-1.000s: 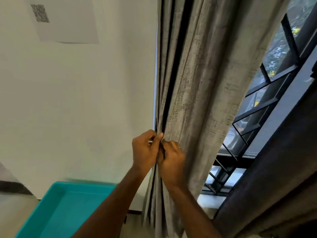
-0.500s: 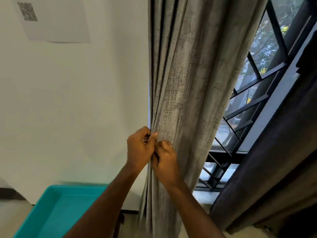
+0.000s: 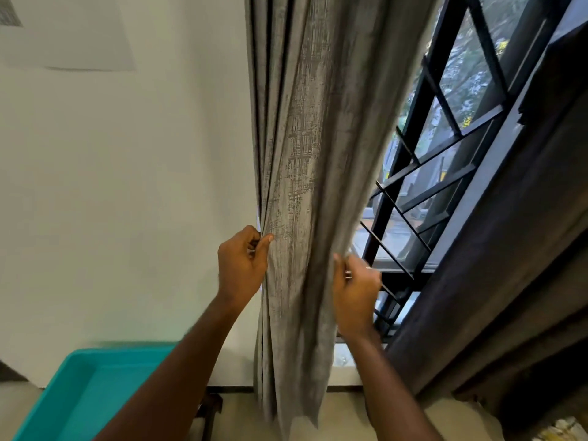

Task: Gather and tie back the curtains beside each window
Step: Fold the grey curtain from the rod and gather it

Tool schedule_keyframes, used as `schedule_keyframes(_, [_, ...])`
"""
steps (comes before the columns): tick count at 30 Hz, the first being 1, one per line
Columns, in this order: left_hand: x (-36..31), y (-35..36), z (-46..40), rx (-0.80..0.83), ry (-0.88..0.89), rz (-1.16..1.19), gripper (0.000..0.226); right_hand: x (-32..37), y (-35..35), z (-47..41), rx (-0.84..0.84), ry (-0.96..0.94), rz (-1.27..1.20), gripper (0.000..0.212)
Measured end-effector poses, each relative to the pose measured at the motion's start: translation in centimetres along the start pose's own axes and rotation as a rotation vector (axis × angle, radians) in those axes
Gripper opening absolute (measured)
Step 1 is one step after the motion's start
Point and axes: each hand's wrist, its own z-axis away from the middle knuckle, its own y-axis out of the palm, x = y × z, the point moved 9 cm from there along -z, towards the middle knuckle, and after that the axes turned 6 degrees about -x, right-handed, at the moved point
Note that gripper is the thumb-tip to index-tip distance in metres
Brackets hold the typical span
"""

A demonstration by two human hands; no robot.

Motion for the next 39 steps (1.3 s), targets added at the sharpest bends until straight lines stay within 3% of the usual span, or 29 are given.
schedule_keyframes(3, [-0.2, -0.3, -0.1, -0.028, 0.017, -0.012, 0.025, 4.6, 1.3, 1.9, 0.089, -0.278, 0.049, 0.025])
schedule_keyframes(4, [-0.1, -0.5, -0.1, -0.036, 0.017, -0.024, 0.025, 3.6, 1.3, 1.7, 0.056, -0.244, 0.051, 0.022])
schedule_keyframes(7, [0.4, -1.3, -0.5, -0.054, 0.008, -0.050, 0.032, -0.8, -0.1, -0.4, -0.139, 0.108, 0.097, 0.024])
schedule_keyframes(8, [0.5, -1.4, -0.5, -0.056, 0.003, -0.042, 0.035, -0.5, 0.3, -0.4, -0.132, 0.093, 0.116, 0.022])
schedule_keyframes(11, [0.2, -1.6, -0.5, -0.062, 0.002, -0.020, 0.037, 4.4, 4.0, 2.0, 0.113, -0.226, 0.047, 0.017])
schedule_keyframes(12, [0.1, -1.5, -0.5, -0.055, -0.004, -0.017, 0.035, 4.7, 4.6, 2.6, 0.146, -0.235, 0.024, 0.015])
schedule_keyframes(15, [0.0, -1.2, -0.1, -0.029, -0.026, -0.011, 0.028, 2.7, 5.0, 2.1, 0.073, -0.008, -0.018, 0.017])
schedule_keyframes(22, [-1.6, -0.9, 0.7, -0.062, -0.041, -0.004, 0.021, 5.5, 7.3, 3.4, 0.168, -0.061, -0.067, 0.013])
schedule_keyframes(27, [-1.8, -0.9, 1.0, -0.075, -0.104, -0.017, 0.029, 6.5, 8.4, 3.8, 0.229, -0.062, -0.114, 0.016])
schedule_keyframes(34, [-0.5, -0.9, 2.1, 0.165, -0.321, 0.354, 0.025, 5.5, 8.0, 2.8, 0.193, 0.088, -0.200, 0.019])
schedule_keyframes(37, [1.5, -1.7, 3.0, 0.128, -0.465, 0.471, 0.023, 4.9, 8.1, 2.4, 0.195, 0.137, -0.204, 0.024])
schedule_keyframes(39, [2.3, -2.2, 4.1, 0.050, -0.451, 0.385, 0.020, 4.8, 8.1, 2.2, 0.212, 0.167, -0.202, 0.025])
